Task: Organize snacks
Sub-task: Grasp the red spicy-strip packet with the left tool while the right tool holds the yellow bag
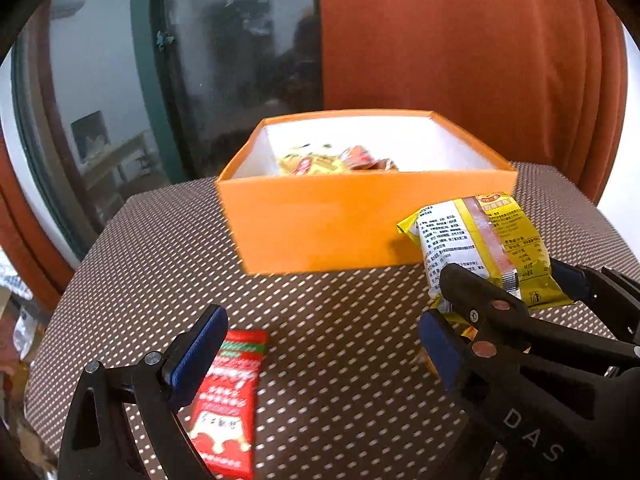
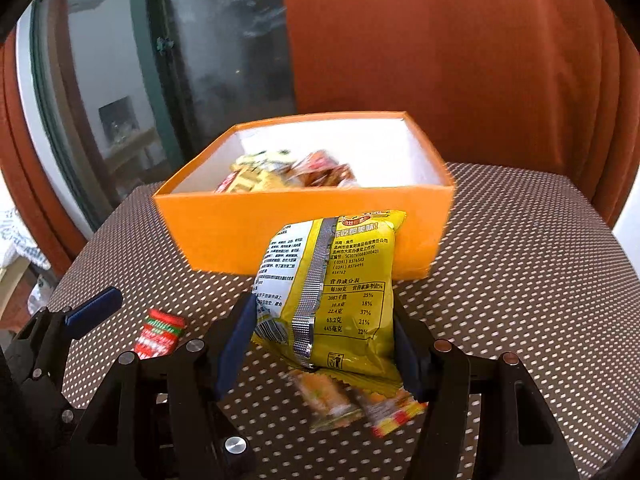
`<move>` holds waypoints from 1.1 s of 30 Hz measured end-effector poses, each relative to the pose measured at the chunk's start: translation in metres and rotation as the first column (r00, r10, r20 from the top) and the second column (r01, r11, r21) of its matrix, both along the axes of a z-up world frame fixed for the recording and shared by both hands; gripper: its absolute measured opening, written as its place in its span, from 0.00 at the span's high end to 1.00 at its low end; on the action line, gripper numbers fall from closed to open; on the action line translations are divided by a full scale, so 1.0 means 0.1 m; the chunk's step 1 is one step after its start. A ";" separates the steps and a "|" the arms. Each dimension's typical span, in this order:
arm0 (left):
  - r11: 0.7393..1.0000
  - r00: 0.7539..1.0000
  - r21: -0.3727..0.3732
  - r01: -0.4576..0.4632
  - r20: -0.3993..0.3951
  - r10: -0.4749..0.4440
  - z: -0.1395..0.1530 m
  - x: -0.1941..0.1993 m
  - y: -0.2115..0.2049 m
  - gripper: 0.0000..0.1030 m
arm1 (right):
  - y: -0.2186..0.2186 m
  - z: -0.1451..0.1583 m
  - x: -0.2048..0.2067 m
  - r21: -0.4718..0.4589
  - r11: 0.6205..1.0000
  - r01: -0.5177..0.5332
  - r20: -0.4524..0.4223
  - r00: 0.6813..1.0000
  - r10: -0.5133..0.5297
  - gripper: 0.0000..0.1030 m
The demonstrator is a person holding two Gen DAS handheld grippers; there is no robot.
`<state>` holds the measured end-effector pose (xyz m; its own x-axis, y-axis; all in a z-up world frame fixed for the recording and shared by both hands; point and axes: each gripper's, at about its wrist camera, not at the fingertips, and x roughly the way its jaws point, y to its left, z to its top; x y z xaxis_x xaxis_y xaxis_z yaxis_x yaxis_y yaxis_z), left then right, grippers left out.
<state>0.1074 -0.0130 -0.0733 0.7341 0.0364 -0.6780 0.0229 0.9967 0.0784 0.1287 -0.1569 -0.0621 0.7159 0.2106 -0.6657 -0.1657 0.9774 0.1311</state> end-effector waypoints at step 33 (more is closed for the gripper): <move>0.992 0.980 -0.031 -0.126 -0.160 0.119 -0.77 -0.02 0.67 0.64 | 1.08 -0.72 0.16 -0.026 0.984 -0.179 -0.183 0.968 0.171 0.36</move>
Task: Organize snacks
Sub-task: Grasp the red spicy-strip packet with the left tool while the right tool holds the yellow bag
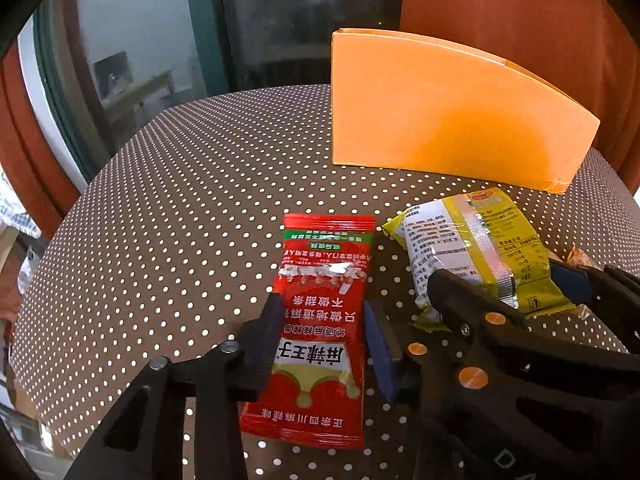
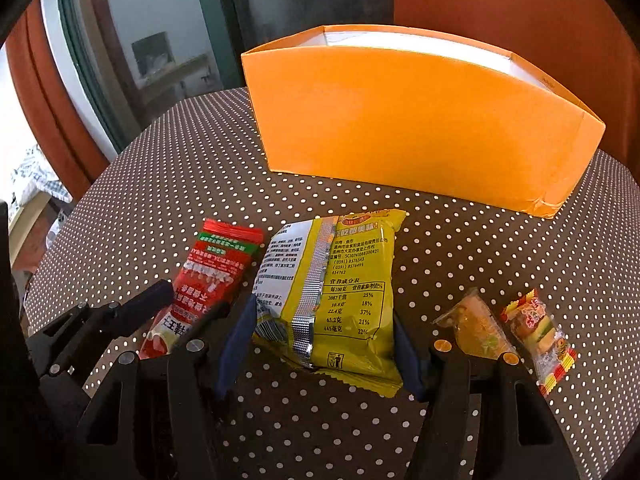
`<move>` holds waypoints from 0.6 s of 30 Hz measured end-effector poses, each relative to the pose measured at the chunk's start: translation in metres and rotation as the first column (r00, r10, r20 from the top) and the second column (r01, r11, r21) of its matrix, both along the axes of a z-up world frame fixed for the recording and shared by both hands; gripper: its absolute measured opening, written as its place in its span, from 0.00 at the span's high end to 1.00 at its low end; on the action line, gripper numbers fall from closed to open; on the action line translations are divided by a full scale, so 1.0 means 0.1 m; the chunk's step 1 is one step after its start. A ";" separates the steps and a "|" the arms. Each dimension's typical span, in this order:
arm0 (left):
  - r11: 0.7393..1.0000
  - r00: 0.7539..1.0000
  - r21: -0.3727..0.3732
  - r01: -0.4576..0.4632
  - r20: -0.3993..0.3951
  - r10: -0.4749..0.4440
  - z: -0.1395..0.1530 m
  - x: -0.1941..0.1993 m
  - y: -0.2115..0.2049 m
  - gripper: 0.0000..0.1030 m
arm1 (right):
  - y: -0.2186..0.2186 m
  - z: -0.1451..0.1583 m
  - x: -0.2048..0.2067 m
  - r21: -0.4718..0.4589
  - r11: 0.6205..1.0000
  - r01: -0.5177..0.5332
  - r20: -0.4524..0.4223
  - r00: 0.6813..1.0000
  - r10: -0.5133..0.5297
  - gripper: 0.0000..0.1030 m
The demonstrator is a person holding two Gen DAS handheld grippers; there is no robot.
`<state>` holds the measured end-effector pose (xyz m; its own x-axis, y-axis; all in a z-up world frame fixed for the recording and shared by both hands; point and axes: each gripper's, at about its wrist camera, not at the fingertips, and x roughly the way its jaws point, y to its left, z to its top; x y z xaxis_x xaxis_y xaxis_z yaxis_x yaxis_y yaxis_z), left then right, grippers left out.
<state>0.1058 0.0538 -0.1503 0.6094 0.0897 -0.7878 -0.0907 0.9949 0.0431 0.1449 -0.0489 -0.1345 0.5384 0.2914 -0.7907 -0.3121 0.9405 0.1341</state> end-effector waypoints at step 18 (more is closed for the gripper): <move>0.999 1.000 0.038 -0.006 0.003 0.006 0.07 0.00 -0.14 0.51 | -0.28 0.06 -0.11 0.027 0.999 0.029 0.000 1.000 -0.029 0.36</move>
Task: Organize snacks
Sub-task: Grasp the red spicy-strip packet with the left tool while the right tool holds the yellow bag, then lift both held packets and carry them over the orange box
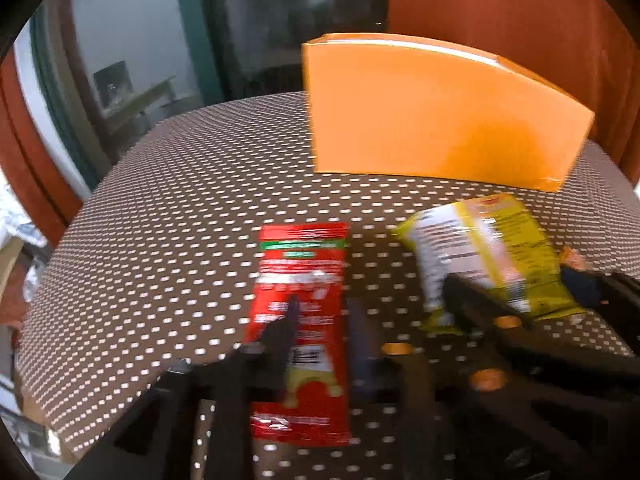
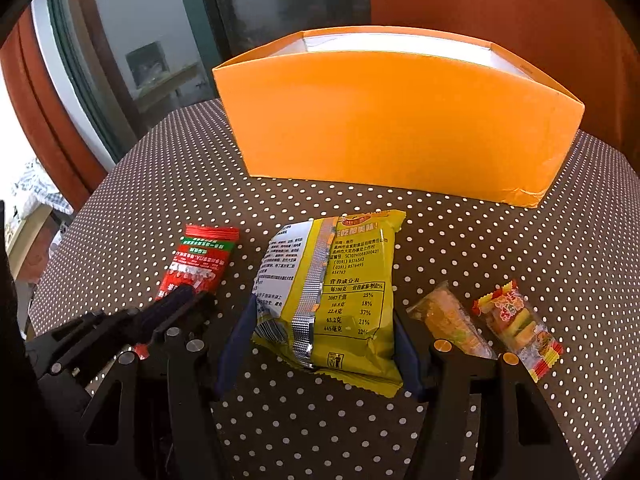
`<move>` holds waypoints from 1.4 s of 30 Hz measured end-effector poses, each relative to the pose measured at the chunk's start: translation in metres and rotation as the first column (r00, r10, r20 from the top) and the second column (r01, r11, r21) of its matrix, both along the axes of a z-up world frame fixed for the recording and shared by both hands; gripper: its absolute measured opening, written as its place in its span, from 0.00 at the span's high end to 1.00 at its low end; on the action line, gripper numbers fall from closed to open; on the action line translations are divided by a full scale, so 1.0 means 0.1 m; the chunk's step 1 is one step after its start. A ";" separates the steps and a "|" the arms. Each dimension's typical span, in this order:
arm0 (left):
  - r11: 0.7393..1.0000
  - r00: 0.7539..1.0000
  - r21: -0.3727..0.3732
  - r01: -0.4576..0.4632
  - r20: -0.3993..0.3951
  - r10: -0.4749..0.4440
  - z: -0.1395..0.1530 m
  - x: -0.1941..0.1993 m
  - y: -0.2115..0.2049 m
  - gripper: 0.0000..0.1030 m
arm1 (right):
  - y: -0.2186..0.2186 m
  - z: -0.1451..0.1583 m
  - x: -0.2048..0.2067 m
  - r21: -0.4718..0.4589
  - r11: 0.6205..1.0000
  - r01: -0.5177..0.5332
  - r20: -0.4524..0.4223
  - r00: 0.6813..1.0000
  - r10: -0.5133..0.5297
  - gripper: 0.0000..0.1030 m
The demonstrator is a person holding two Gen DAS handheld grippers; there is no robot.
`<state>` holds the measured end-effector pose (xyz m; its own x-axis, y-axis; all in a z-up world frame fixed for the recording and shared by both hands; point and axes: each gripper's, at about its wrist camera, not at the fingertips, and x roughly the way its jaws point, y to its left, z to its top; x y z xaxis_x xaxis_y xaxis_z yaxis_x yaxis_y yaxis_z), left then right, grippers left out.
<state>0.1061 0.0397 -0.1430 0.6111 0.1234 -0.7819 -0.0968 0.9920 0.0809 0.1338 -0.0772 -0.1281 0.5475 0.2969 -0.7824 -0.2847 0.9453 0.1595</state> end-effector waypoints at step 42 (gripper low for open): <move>0.992 0.984 -0.073 0.100 0.153 -0.089 0.73 0.07 -0.31 0.69 | -0.36 0.70 -0.04 0.051 0.998 0.035 0.163 0.986 -0.043 0.35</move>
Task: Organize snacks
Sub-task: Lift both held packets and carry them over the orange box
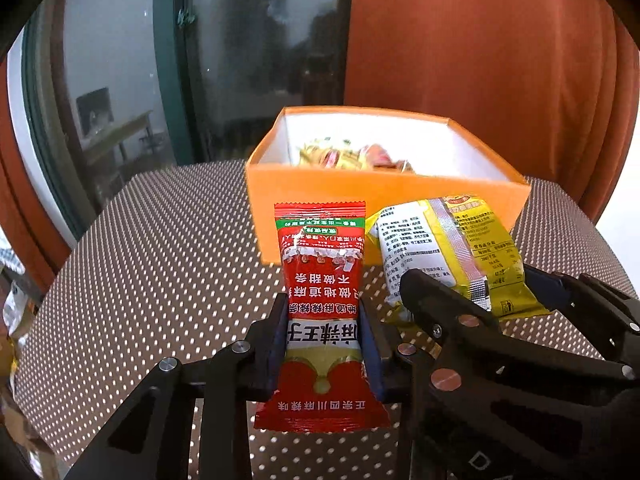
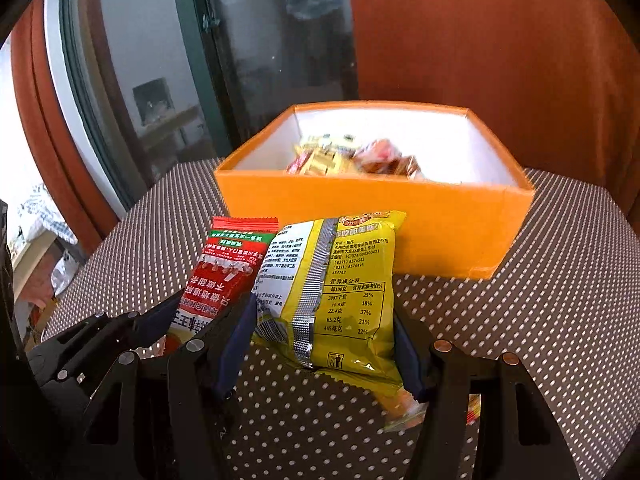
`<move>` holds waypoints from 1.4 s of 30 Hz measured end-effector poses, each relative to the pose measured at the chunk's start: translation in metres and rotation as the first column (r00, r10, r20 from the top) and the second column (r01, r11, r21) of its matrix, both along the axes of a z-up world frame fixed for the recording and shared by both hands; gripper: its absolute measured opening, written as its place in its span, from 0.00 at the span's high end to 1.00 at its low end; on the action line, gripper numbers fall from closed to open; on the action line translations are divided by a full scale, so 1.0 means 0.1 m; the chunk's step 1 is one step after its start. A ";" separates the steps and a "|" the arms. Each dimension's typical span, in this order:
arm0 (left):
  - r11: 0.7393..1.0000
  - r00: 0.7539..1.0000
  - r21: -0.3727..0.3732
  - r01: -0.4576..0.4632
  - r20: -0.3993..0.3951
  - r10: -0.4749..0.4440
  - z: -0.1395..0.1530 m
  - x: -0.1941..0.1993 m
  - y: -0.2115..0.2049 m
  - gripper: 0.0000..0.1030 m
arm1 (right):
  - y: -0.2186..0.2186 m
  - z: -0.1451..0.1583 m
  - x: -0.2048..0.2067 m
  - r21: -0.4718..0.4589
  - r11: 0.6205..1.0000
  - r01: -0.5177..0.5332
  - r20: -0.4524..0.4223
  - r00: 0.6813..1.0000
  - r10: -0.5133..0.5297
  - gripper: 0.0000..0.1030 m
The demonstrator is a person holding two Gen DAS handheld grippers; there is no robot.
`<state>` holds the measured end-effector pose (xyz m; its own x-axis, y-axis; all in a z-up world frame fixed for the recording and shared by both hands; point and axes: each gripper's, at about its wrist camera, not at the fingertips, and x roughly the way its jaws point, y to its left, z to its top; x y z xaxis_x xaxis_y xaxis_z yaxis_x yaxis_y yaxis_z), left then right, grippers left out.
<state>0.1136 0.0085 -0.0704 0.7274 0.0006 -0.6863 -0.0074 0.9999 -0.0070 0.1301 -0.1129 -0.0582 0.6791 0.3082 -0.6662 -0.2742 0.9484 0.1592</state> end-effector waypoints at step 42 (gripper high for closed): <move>0.994 0.977 0.093 0.060 0.197 -0.078 1.04 1.43 -0.82 0.68 | -0.90 0.88 1.18 0.118 0.989 0.092 0.211 0.971 -0.116 0.35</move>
<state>0.2565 -0.0740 0.0338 0.8501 -0.0017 -0.5267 0.0544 0.9949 0.0845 0.2480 -0.2033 0.0294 0.8358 0.2896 -0.4664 -0.2143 0.9542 0.2085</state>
